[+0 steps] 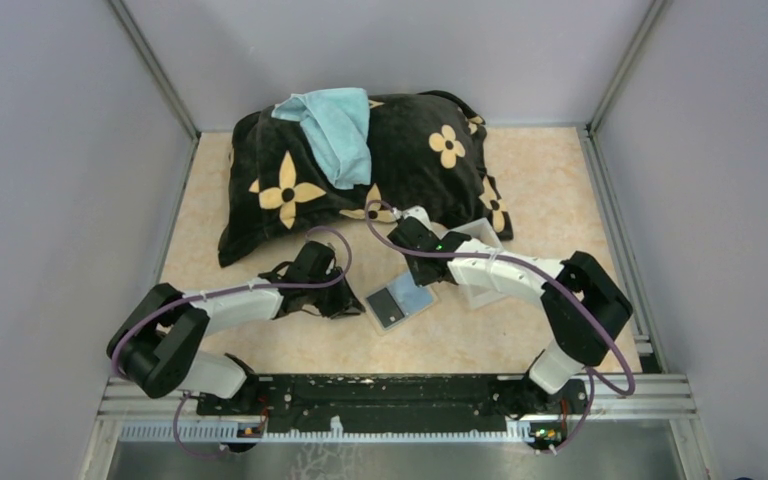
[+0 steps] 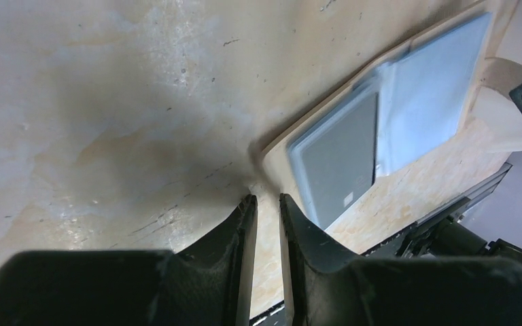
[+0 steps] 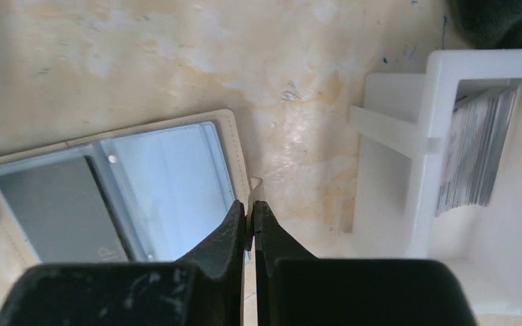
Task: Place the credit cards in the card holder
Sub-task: Close the card holder at the center of the board.
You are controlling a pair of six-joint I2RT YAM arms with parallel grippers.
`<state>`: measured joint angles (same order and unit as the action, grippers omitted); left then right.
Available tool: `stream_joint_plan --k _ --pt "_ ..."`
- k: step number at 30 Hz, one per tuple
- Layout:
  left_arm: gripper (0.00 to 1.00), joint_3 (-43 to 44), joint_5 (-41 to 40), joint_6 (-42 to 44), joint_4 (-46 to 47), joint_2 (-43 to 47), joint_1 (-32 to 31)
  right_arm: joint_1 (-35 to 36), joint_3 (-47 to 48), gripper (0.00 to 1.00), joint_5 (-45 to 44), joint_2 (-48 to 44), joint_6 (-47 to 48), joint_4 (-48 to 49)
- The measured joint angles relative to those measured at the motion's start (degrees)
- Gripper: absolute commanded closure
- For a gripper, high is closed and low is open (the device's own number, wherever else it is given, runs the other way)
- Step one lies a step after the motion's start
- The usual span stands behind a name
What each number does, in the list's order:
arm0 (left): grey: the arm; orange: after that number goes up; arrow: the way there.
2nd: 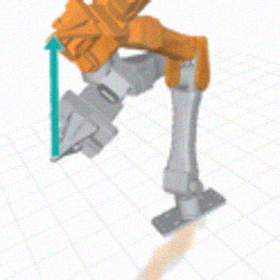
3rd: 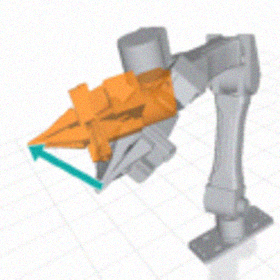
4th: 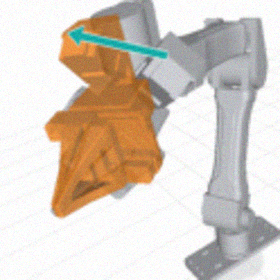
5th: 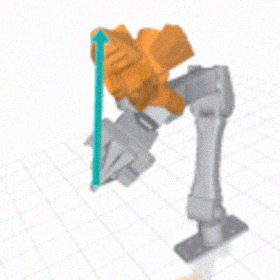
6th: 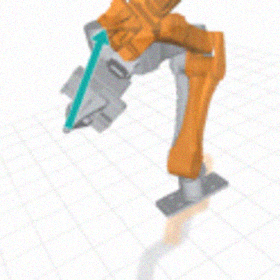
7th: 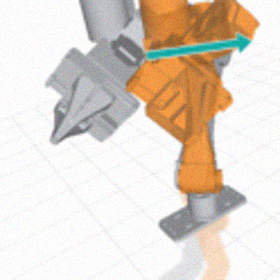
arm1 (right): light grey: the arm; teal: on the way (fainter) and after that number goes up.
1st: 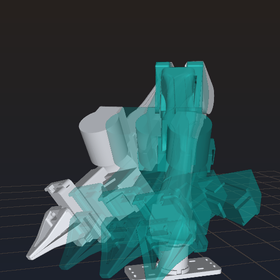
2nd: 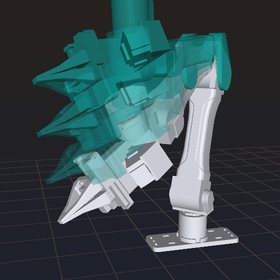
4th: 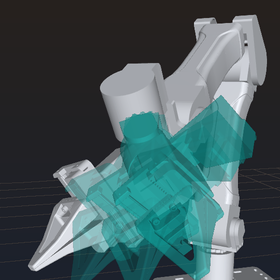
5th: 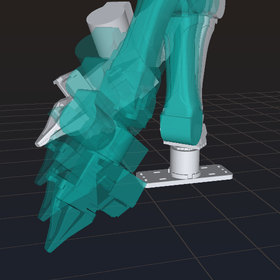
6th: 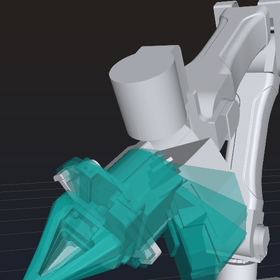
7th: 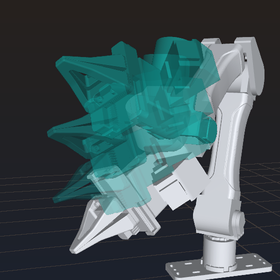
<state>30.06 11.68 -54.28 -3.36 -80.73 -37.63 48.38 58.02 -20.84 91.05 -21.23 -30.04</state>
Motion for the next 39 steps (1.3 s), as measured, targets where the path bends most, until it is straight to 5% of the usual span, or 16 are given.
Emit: stream_joint_plan --k 21,39 --pt "0.73 -2.8 1.9 -0.4 6.8 -0.5 0.0 13.0 10.6 1.0 2.5 0.1 -7.9 -6.6" --pt "0.73 -5.0 1.2 -1.9 8.2 1.3 -0.2 19.2 10.6 1.0 8.9 5.9 -14.6 -0.8"
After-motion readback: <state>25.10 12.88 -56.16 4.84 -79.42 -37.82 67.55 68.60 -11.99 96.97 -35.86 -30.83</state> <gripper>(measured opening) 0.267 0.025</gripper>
